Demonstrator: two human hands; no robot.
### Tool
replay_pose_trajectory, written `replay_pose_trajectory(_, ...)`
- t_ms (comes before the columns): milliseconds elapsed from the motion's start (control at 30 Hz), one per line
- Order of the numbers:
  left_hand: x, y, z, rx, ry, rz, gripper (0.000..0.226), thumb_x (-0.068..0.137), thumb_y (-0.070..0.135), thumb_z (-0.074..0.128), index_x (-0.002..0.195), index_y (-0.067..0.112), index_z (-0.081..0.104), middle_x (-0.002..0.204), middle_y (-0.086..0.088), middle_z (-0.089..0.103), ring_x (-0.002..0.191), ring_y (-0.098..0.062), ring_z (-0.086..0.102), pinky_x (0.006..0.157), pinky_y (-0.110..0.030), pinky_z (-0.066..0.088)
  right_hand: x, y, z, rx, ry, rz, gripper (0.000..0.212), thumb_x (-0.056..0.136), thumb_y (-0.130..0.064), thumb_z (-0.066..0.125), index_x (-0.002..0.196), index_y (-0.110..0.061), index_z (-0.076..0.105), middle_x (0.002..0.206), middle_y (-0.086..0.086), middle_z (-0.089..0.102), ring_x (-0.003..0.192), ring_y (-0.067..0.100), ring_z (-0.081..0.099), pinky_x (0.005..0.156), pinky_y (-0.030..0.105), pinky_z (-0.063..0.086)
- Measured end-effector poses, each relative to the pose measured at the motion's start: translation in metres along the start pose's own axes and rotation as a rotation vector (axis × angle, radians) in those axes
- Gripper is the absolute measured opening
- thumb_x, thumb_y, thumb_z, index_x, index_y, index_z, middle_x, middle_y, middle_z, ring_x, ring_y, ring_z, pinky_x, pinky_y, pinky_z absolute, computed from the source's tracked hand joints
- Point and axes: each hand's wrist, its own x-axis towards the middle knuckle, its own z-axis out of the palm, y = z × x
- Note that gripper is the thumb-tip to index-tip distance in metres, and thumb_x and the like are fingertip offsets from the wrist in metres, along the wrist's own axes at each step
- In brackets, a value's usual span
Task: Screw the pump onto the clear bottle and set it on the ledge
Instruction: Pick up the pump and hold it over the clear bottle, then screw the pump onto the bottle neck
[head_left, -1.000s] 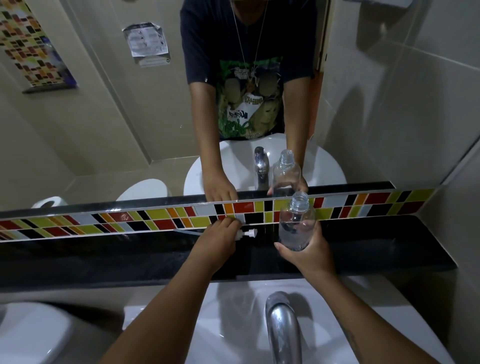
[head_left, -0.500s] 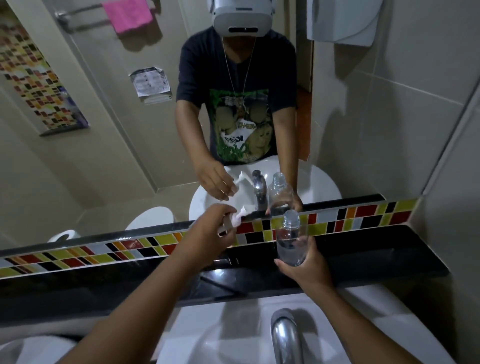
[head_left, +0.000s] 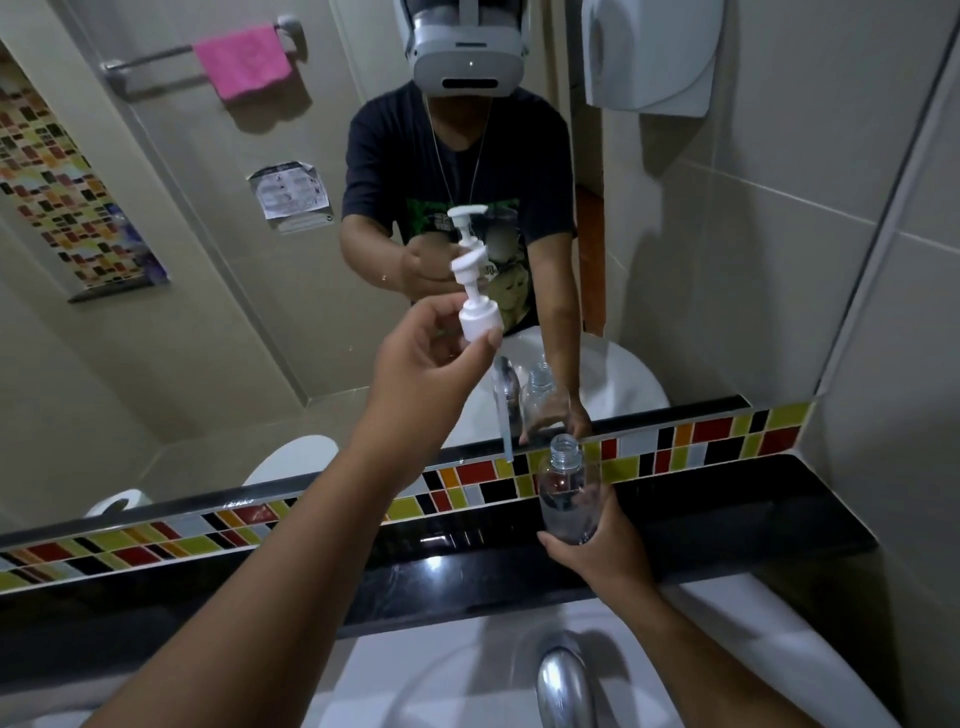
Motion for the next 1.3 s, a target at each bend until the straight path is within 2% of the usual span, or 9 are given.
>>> replay_pose_trajectory(200,0.01,0.007,0.012,-0.084,0.073,-0.034,0.035,0.094,0.015,0.071,0.127,0.008,0.061,0.119,-0.038,0.063,0.104,-0.046,0.066,0.1,-0.064,0.051,0.001,0.003,0.0,-0.003,0.004,-0.007,0.081,0.05,-0.039,0.091,0.117,-0.023,0.047,0.114,0.0,0.063,0.104,0.018,0.062,0.081,0.027,0.052)
replay_pose_trajectory(267,0.011,0.007,0.016,-0.113,0.089,-0.044,0.035,0.095,0.013,0.07,0.127,0.005,0.06,0.118,-0.033,0.067,0.108,-0.045,0.067,0.101,-0.06,0.052,0.0,0.004,0.0,-0.01,0.016,-0.022,0.082,0.05,-0.04,0.09,0.118,-0.023,0.047,0.114,0.0,0.063,0.105,0.018,0.061,0.082,0.027,0.051)
replay_pose_trajectory(400,0.012,0.007,0.023,-0.143,0.088,-0.037,0.024,0.096,0.009,0.067,0.119,0.01,0.062,0.097,-0.006,0.075,0.093,-0.017,0.07,0.098,-0.046,0.058,0.0,0.003,0.001,-0.009,0.016,-0.038,0.084,0.052,-0.039,0.091,0.121,-0.023,0.046,0.119,-0.001,0.061,0.108,0.017,0.059,0.085,0.027,0.05)
replay_pose_trajectory(700,0.002,-0.021,0.038,-0.085,0.051,-0.128,0.029,0.095,0.015,0.07,0.123,0.014,0.064,0.109,-0.013,0.076,0.097,-0.023,0.074,0.092,-0.037,0.059,0.0,0.004,-0.001,0.019,-0.01,-0.049,0.079,0.052,-0.043,0.089,0.116,-0.031,0.046,0.113,-0.007,0.061,0.102,0.011,0.059,0.083,0.024,0.051)
replay_pose_trajectory(800,-0.005,-0.036,0.044,-0.079,0.019,-0.167,0.029,0.095,0.014,0.07,0.123,0.015,0.064,0.103,-0.014,0.078,0.086,-0.014,0.074,0.078,-0.029,0.062,0.0,0.004,-0.001,0.02,-0.004,-0.066,0.081,0.052,-0.042,0.089,0.119,-0.029,0.046,0.113,-0.01,0.06,0.103,0.008,0.058,0.083,0.021,0.048)
replay_pose_trajectory(900,-0.011,-0.053,0.049,-0.082,-0.01,-0.198,0.025,0.094,0.013,0.071,0.114,0.026,0.063,0.083,0.01,0.08,0.076,0.002,0.072,0.066,-0.014,0.055,-0.001,0.004,-0.001,0.038,-0.017,-0.079,0.08,0.054,-0.038,0.09,0.12,-0.031,0.046,0.111,-0.017,0.058,0.103,0.003,0.057,0.083,0.014,0.046)
replay_pose_trajectory(1100,-0.02,-0.074,0.058,-0.075,-0.049,-0.26,0.026,0.093,0.011,0.072,0.109,0.03,0.062,0.092,0.003,0.079,0.083,-0.001,0.075,0.063,-0.012,0.054,-0.004,0.002,-0.004,0.039,-0.011,-0.147,0.08,0.058,-0.032,0.09,0.123,-0.035,0.042,0.111,-0.034,0.047,0.101,-0.027,0.045,0.079,-0.002,0.038)
replay_pose_trajectory(1200,-0.024,-0.081,0.061,-0.077,-0.053,-0.262,0.028,0.092,0.009,0.072,0.104,0.032,0.062,0.078,0.013,0.078,0.079,0.004,0.074,0.065,-0.011,0.054,-0.004,0.002,-0.004,0.017,-0.017,-0.141,0.077,0.058,-0.036,0.089,0.117,-0.04,0.039,0.109,-0.025,0.052,0.098,-0.02,0.051,0.076,0.0,0.04)
replay_pose_trajectory(1300,-0.025,-0.089,0.063,-0.068,-0.069,-0.263,0.025,0.091,0.008,0.073,0.111,0.022,0.066,0.091,0.006,0.08,0.088,-0.005,0.076,0.067,-0.017,0.057,-0.003,0.003,-0.003,-0.005,0.003,-0.141,0.077,0.058,-0.038,0.089,0.12,-0.03,0.043,0.112,-0.018,0.054,0.1,-0.008,0.052,0.077,-0.001,0.038)
